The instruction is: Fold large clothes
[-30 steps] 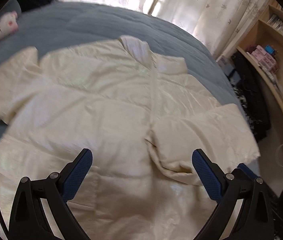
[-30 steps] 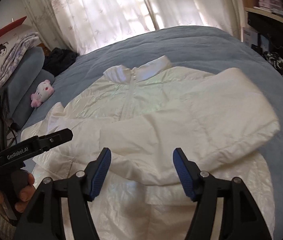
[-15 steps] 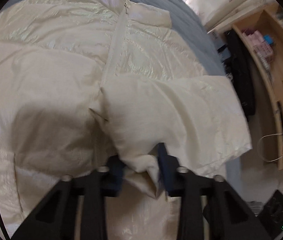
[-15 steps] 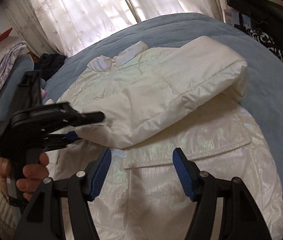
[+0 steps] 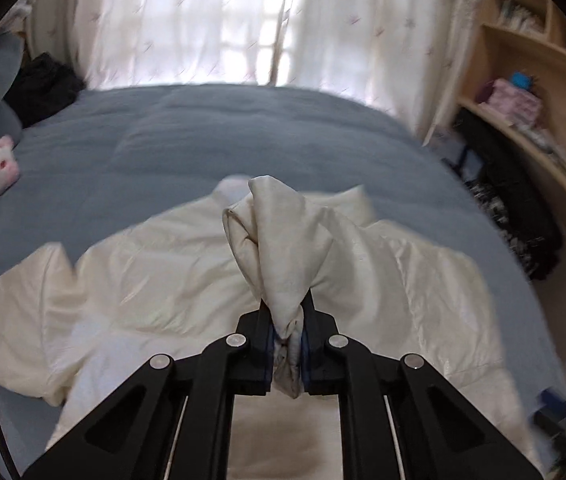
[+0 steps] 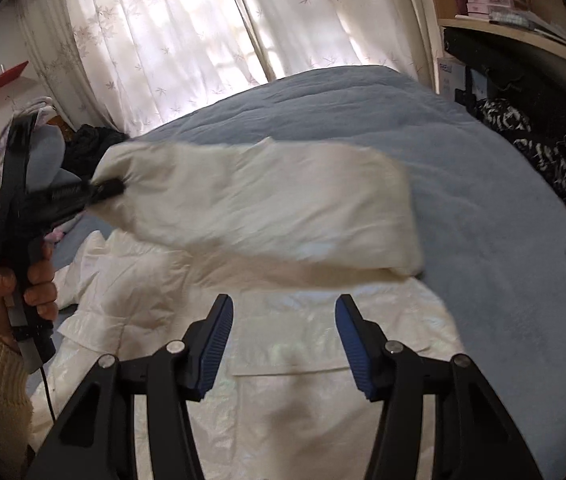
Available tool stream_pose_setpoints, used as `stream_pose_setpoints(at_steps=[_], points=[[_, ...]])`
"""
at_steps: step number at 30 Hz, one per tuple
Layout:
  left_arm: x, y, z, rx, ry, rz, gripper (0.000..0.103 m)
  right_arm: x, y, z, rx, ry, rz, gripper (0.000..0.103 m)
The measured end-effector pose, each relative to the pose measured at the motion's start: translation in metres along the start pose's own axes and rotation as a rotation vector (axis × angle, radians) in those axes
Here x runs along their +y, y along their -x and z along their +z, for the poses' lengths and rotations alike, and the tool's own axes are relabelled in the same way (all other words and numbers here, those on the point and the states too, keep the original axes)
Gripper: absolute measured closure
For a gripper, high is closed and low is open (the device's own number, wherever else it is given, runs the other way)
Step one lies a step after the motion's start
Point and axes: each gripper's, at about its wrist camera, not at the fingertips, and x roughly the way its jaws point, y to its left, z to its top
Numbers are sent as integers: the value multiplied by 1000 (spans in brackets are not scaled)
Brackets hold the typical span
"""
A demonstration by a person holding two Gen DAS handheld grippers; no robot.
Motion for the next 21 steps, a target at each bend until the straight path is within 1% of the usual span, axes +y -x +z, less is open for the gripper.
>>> stream_pose_setpoints(at_steps=[1, 2, 3, 4, 5, 6, 7, 8, 10, 11, 12, 13, 15, 18, 19, 20, 21], points=[[10, -10, -6, 33, 3, 21, 89, -4, -3, 3, 12, -1, -15, 49], [22, -28, -14, 87, 9, 49, 84, -9, -5, 6, 26, -5, -29, 49], [35, -47, -26, 160, 19, 86, 81, -15, -11, 9, 47, -11, -50, 49], [44, -58, -34, 205, 37, 93, 73, -20, -19, 12, 71, -19, -62, 49], [51, -63, -37, 225, 64, 82, 67, -27, -27, 16, 101, -28, -63, 49], [61, -63, -39, 221, 107, 55, 61, -33, -36, 22, 130, -34, -56, 49], [67, -60, -38, 207, 139, 38, 51, -37, -40, 27, 143, -36, -45, 49], [71, -58, -35, 191, 166, 18, 37, -42, -47, 36, 155, -32, -28, 49], [77, -51, -24, 151, 216, -49, 21, -52, -56, 53, 157, -44, -17, 47], [75, -49, -21, 142, 224, -73, 19, -56, -60, 60, 155, -55, -1, 47], [74, -50, -14, 143, 225, -94, 19, -62, -65, 68, 150, -70, 23, 45], [73, -55, -10, 154, 216, -95, 19, -67, -72, 76, 149, -85, 37, 43], [66, -65, -4, 174, 177, -82, 19, -77, -91, 90, 153, -116, 48, 43], [50, -90, -5, 209, 112, -36, 19, -99, -127, 108, 147, -158, 16, 43], [49, -96, -8, 219, 104, -34, 19, -108, -139, 111, 149, -183, 8, 43], [46, -103, -7, 235, 99, -32, 19, -119, -151, 115, 158, -224, 22, 43], [44, -110, -5, 259, 103, -22, 19, -130, -163, 117, 170, -279, 56, 43]])
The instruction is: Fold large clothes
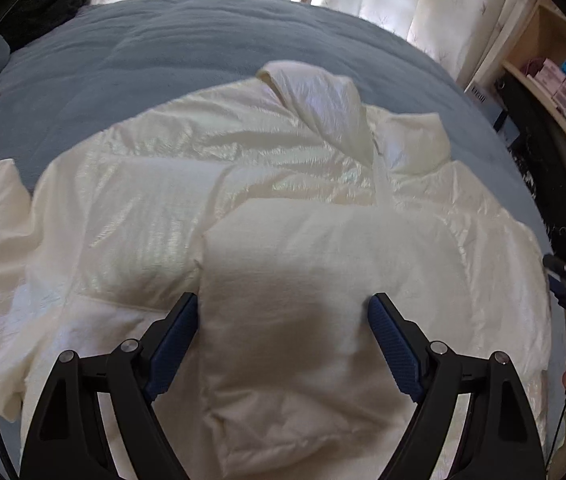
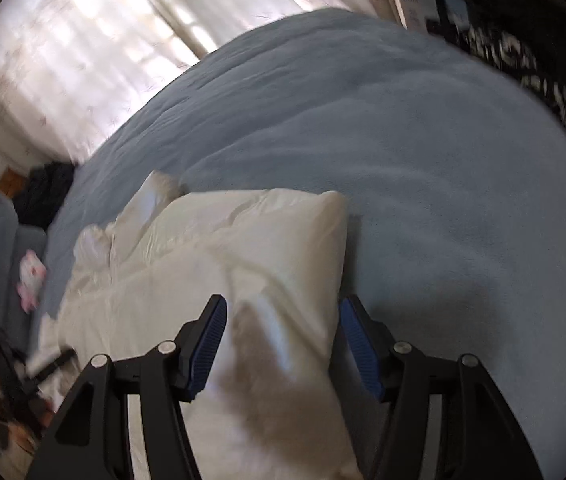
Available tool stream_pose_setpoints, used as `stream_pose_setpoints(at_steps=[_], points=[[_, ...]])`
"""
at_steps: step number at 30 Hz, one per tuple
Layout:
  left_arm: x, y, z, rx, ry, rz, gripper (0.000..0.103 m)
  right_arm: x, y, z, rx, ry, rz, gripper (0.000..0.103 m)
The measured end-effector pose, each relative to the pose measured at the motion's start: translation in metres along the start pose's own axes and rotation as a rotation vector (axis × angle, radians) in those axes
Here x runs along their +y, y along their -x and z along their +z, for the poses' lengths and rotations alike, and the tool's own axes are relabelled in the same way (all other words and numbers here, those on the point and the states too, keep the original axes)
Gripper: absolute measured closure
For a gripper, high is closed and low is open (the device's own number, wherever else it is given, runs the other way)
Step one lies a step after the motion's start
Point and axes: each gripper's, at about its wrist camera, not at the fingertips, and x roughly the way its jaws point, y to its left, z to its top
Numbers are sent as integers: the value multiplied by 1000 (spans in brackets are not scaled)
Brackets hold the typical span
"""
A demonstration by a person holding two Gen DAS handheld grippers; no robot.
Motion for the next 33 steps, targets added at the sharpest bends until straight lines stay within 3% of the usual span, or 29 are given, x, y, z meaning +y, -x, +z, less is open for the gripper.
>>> stream_pose_setpoints(at_steps=[1, 3, 5, 6, 7, 10, 11, 12, 14, 15, 18, 21, 22, 23, 26, 27, 29, 31, 33], points=[[-1, -6, 1, 13, 13, -3, 20, -8, -10, 5, 17, -49, 38, 43], [0, -14, 9, 28, 50, -13, 38, -21, -28, 12, 49, -118, 88, 43], [1, -16, 17, 27, 77, -21, 72, -28, -40, 14, 64, -150, 119, 43], [-1, -14, 20, 12, 73, -20, 79, -28, -45, 15, 72, -152, 139, 54], [-4, -11, 23, -16, 53, -27, 86, -25, -45, 15, 62, -134, 139, 76], [-13, -10, 26, -103, -11, 6, 86, 0, -21, 16, -88, 22, 106, 79], [-15, -13, 26, -110, -19, 14, 81, 4, -19, 13, -126, 52, 77, 79], [-16, -22, 24, -105, -21, 27, 76, 3, -25, 11, -121, 51, 37, 79], [-16, -33, 22, -81, -5, 51, 67, -6, -51, 4, -45, 15, -76, 68], [-15, -34, 21, -79, -1, 54, 66, -10, -54, 2, -40, -6, -93, 58], [-18, -20, 21, -92, -19, 74, 66, -12, -45, 1, -45, -57, -118, 52], [-21, 8, 19, -169, -69, 130, 64, 13, -13, 0, -110, 14, -225, 52], [-20, 19, 16, -202, -73, 144, 55, 28, 3, -5, -160, 67, -247, 52], [-19, 29, 15, -232, -66, 154, 48, 43, 16, -10, -197, 112, -241, 52], [-17, 48, 5, -251, -28, 120, 49, 77, 31, -30, -206, 195, -154, 52], [-21, 45, 0, -217, -9, 86, 52, 90, 29, -38, -183, 215, -118, 52], [-27, 37, -8, -163, 3, 37, 73, 124, 9, -60, -105, 269, -58, 52], [-41, 18, -19, -101, -18, 27, 77, 152, -17, -81, -41, 324, -34, 52], [-50, 0, -30, -76, -40, 84, 77, 172, -38, -99, -8, 384, -47, 52]])
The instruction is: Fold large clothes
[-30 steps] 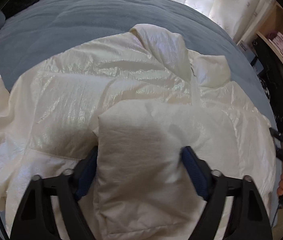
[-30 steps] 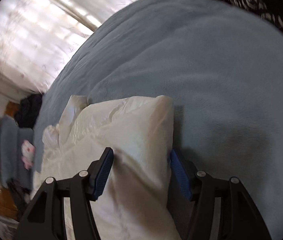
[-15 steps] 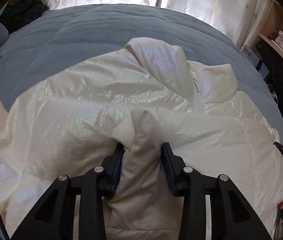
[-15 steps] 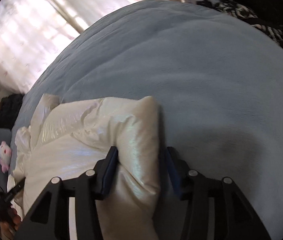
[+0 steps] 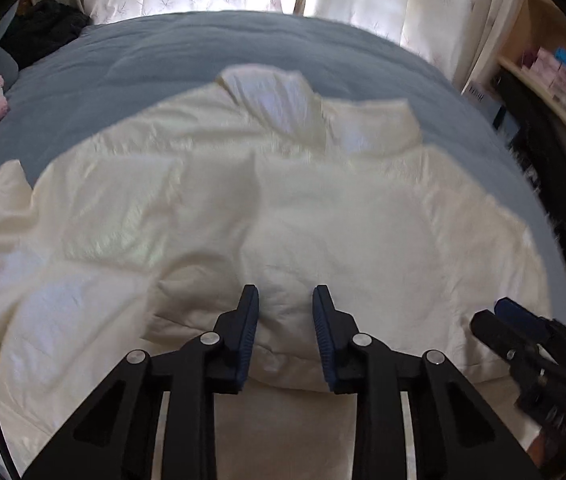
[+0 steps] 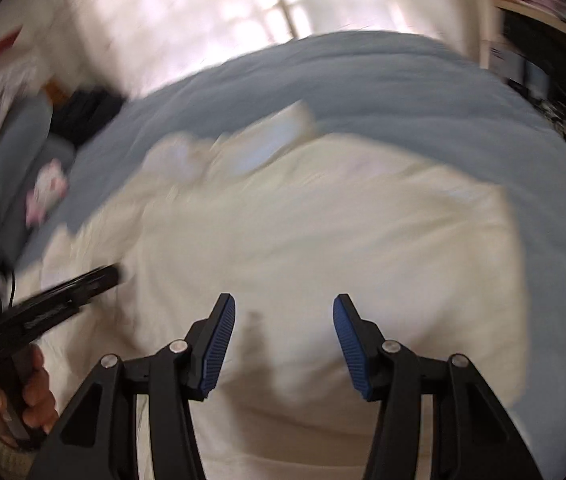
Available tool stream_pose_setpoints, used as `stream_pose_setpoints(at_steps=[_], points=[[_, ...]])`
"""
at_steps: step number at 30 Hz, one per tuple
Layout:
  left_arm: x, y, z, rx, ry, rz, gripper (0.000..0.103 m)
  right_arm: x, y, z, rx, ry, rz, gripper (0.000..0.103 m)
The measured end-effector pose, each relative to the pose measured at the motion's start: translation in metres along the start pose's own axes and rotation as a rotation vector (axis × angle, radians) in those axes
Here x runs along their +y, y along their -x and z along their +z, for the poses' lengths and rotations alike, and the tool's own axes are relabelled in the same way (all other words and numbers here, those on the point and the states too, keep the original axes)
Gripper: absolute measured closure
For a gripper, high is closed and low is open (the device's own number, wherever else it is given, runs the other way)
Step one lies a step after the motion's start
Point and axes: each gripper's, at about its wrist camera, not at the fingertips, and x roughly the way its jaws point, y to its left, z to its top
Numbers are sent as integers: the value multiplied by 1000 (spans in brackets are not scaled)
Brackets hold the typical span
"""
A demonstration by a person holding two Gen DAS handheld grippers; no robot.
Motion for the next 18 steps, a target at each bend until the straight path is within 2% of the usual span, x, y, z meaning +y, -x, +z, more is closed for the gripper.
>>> stream_pose_setpoints(at_steps=[2, 4, 6, 9, 10, 13, 18], points=[[-3, -9, -7, -11, -23, 33, 77, 17, -13, -11, 9, 56, -59, 53], [4, -16, -9, -14, -15, 19, 77, 15, -15, -18, -12, 96, -146, 54], [14, -17, -9, -7, 17, -17, 81, -13, -11, -20, -38, 66, -269, 54], [23, -17, -8, -1, 40, -36, 83, -72, 2, -24, -64, -54, -387, 54], [22, -17, -9, -3, 37, -33, 83, -94, 6, -26, -59, -113, -426, 50], [19, -14, -9, -7, 23, -6, 83, -132, 17, -30, -49, -251, -344, 47], [12, 5, -12, 8, 30, 4, 80, -118, 34, -31, -62, -240, -352, 47]])
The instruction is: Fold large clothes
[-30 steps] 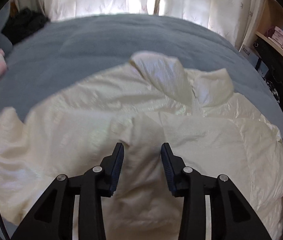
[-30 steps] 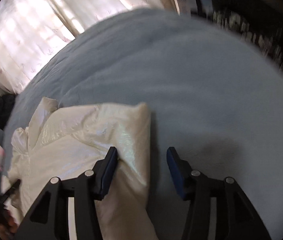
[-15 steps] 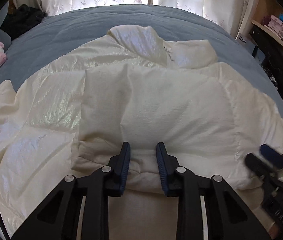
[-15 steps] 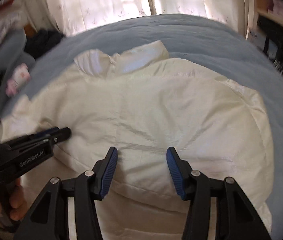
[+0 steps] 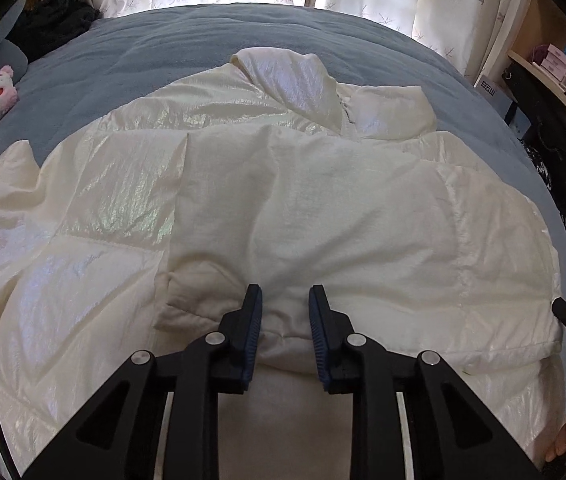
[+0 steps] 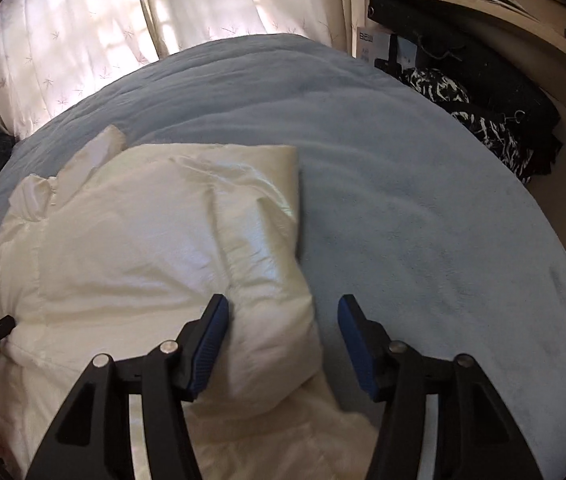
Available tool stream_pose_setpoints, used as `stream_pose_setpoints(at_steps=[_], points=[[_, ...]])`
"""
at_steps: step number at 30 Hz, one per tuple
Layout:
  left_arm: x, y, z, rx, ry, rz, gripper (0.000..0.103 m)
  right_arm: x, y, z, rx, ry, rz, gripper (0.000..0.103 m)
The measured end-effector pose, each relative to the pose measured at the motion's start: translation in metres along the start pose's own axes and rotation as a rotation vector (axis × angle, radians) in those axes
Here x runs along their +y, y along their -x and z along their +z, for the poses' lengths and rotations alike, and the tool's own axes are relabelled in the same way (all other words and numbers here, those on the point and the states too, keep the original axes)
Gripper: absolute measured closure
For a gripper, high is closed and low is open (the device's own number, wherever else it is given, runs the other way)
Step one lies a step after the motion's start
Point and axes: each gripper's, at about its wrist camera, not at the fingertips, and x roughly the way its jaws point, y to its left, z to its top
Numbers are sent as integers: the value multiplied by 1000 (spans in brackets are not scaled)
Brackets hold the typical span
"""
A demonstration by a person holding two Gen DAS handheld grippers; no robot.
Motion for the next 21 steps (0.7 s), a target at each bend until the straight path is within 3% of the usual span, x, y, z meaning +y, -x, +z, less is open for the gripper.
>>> stream_pose_setpoints(at_steps=[6, 8, 10, 12, 21], points=[[-2, 46, -10, -46, -12, 9, 68, 10, 41, -10, -8, -17, 42, 47], [-1, 64, -16, -70, -18, 3, 58, 14, 58, -16, -26, -15, 47, 45], [0, 83, -24, -89, -25, 6, 55, 17, 73, -21, -33, -16, 106, 45], [2, 99, -33, -101, -37, 17, 54, 18, 84, -26, -34, -19, 159, 45], [14, 157, -71, -133, -43, 46, 54, 36, 145, -61, -77, -9, 215, 45]])
